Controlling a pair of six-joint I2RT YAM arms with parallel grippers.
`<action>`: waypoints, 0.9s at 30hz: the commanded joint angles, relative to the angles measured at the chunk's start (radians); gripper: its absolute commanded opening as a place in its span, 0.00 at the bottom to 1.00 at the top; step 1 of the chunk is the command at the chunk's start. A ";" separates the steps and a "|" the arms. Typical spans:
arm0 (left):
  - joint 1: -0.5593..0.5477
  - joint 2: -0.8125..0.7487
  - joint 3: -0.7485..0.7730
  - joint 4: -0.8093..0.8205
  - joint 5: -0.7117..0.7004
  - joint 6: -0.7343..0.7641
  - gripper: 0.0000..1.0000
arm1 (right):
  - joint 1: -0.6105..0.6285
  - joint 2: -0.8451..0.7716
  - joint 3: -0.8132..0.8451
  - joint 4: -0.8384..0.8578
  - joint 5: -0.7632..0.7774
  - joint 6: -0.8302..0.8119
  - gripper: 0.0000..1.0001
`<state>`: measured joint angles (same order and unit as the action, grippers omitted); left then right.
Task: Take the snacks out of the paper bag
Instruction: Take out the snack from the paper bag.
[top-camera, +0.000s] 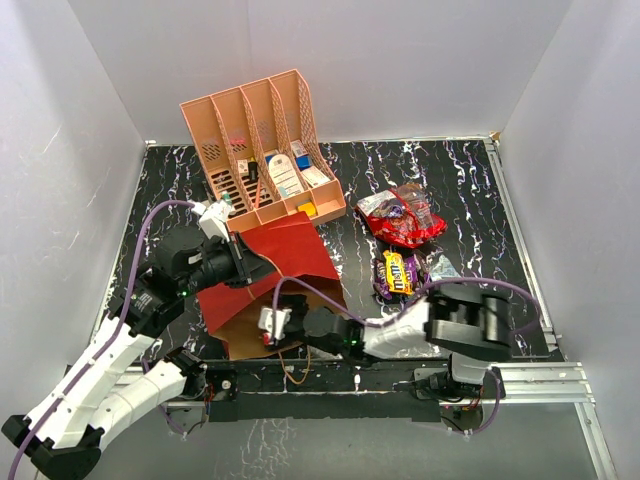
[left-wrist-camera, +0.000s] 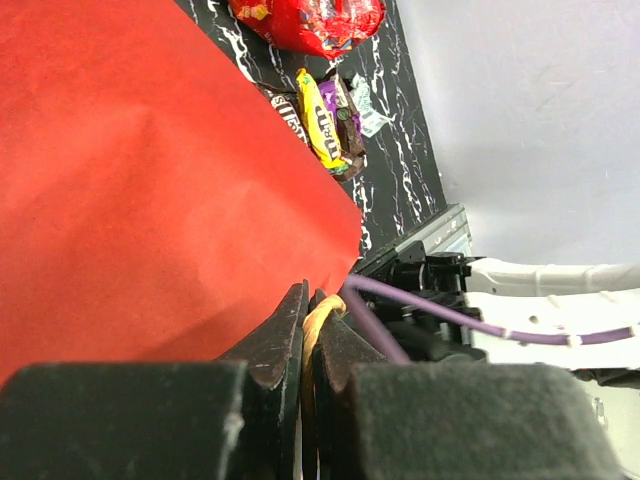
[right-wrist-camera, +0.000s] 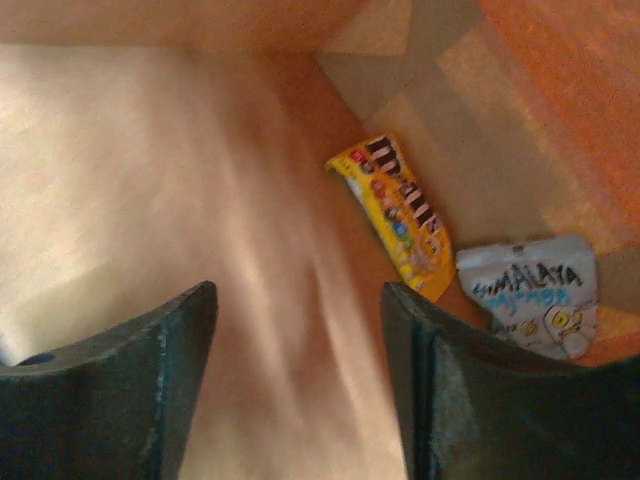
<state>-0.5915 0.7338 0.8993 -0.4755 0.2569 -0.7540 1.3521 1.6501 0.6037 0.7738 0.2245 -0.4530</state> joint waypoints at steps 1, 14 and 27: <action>0.004 -0.020 0.025 0.036 0.044 0.012 0.00 | -0.012 0.158 0.145 0.218 0.123 -0.121 0.64; 0.004 -0.045 0.035 0.068 0.075 0.001 0.00 | -0.103 0.491 0.357 0.430 0.156 0.038 0.73; 0.003 -0.044 0.070 0.045 0.059 0.003 0.00 | -0.194 0.567 0.430 0.400 0.157 0.295 0.85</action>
<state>-0.5900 0.6994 0.9260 -0.4339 0.2962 -0.7521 1.1973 2.1910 0.9905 1.1351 0.3645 -0.2726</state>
